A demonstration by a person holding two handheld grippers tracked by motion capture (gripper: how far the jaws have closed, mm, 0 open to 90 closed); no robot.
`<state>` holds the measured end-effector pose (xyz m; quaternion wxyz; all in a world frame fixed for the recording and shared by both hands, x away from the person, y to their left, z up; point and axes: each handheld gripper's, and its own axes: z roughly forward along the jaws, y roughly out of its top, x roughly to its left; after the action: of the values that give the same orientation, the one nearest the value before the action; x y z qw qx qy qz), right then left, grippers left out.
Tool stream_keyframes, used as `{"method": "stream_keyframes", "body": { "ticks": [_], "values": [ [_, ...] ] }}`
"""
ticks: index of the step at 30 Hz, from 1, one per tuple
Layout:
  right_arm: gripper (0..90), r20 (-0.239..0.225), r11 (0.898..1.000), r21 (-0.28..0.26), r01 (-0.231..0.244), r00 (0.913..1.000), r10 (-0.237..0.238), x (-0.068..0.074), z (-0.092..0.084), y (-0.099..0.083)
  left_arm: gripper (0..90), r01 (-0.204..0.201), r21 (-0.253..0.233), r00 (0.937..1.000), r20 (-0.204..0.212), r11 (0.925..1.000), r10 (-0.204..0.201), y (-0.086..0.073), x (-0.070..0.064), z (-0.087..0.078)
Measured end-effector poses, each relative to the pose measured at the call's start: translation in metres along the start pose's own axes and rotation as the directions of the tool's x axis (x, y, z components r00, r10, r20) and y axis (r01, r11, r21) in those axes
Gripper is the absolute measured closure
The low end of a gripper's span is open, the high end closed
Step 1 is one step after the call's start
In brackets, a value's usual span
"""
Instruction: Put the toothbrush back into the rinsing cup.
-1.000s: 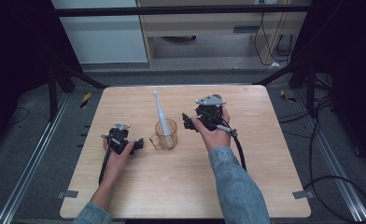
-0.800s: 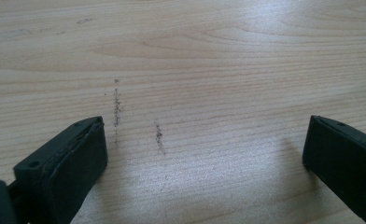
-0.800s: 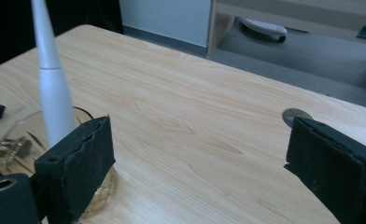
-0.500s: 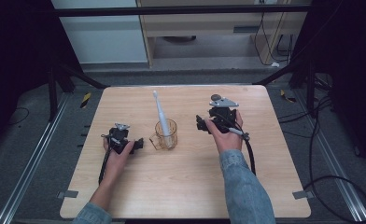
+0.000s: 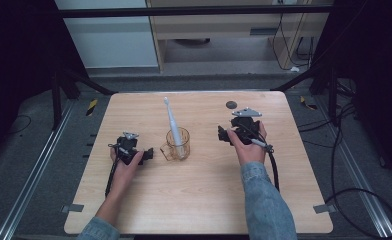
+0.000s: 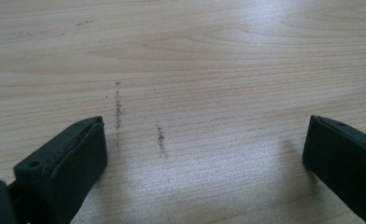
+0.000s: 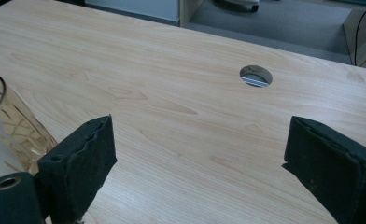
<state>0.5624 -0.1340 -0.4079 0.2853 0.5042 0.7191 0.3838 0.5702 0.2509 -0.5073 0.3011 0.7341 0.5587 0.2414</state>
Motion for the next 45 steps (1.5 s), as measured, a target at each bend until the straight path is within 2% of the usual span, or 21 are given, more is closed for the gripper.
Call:
{"method": "stream_keyframes", "body": {
  "ticks": [9,11,18,24,28,34,39,45],
  "values": [
    [11.2,0.009,0.999,0.023,-0.025,0.9997,0.025,-0.016,0.008,-0.012,0.0,-0.002,0.002,1.0,0.0,1.0,0.002,0.001,0.001,0.001],
    [10.3,0.004,0.999,0.042,-0.03,0.9995,0.03,-0.02,0.011,-0.018,0.0,-0.002,0.001,1.0,-0.001,1.0,0.002,0.001,0.002,0.001],
    [8.8,0.033,0.993,0.113,-0.022,0.9993,0.018,-0.034,0.023,-0.034,0.0,-0.001,0.0,1.0,-0.002,1.0,0.001,0.001,0.002,0.001],
    [9.5,0.048,0.992,0.119,-0.052,0.9977,0.047,-0.043,0.026,-0.038,0.0,0.0,0.001,1.0,-0.001,1.0,0.0,0.002,0.002,0.002],
    [9.6,0.059,0.99,0.13,-0.057,0.997,0.05,-0.048,0.031,-0.041,0.0,0.0,0.0,1.0,-0.001,1.0,0.0,0.002,0.002,0.002],
    [10.3,0.064,0.986,0.14,-0.092,0.9944,0.083,-0.052,0.038,-0.047,0.0,-0.001,0.0,1.0,-0.001,1.0,0.001,0.002,0.002,0.002],
    [10.3,0.074,0.983,0.151,-0.101,0.9931,0.091,-0.056,0.046,-0.052,0.0,-0.001,0.0,1.0,-0.002,1.0,0.001,0.002,0.002,0.002],
    [9.7,0.113,0.979,0.159,-0.126,0.9876,0.109,-0.063,0.056,-0.057,0.0,-0.002,0.001,1.0,0.0,1.0,0.002,0.002,0.002,0.001]
  ]
}}
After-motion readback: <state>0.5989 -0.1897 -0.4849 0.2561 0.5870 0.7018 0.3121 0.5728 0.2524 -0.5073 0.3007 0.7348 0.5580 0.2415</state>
